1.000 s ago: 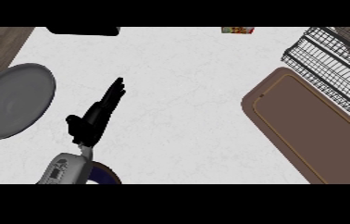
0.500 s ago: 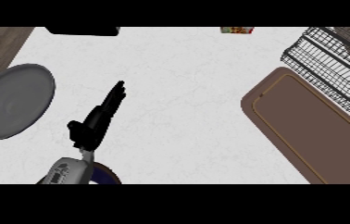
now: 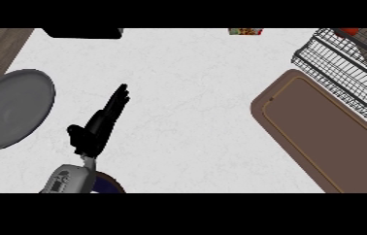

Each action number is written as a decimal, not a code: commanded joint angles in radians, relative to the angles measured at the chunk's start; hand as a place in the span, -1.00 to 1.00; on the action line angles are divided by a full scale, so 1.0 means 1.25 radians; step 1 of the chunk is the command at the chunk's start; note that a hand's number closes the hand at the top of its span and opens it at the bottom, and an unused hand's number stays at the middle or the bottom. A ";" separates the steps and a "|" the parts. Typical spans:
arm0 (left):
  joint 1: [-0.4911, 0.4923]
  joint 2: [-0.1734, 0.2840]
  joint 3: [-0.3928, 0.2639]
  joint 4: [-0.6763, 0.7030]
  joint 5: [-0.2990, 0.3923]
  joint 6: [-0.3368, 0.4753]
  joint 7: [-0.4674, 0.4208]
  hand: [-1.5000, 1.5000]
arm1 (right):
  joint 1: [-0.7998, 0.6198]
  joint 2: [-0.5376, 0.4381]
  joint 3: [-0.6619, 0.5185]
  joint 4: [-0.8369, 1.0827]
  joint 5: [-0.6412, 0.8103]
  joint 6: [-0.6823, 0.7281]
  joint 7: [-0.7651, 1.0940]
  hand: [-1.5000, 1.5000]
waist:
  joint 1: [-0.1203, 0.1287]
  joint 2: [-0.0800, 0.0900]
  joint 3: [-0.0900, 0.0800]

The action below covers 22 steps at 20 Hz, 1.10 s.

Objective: Pick the bell pepper from the tray and place it in the tiered basket

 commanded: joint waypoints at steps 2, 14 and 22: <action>0.029 -0.007 -0.022 -0.040 -0.018 0.009 0.014 0.00 | 0.023 -0.039 0.001 -0.013 0.032 -0.158 -0.022 -1.00 | 0.004 0.000 0.000; 0.039 -0.003 0.019 -0.014 0.003 0.005 -0.004 0.00 | 0.203 -0.223 -0.121 -0.144 -0.045 -0.291 -0.143 -1.00 | -0.046 -0.014 0.000; 0.058 0.024 0.038 -0.073 0.018 0.001 0.052 0.00 | 0.492 -0.362 -0.276 -0.204 -0.190 -0.047 -0.191 -1.00 | -0.071 -0.022 -0.001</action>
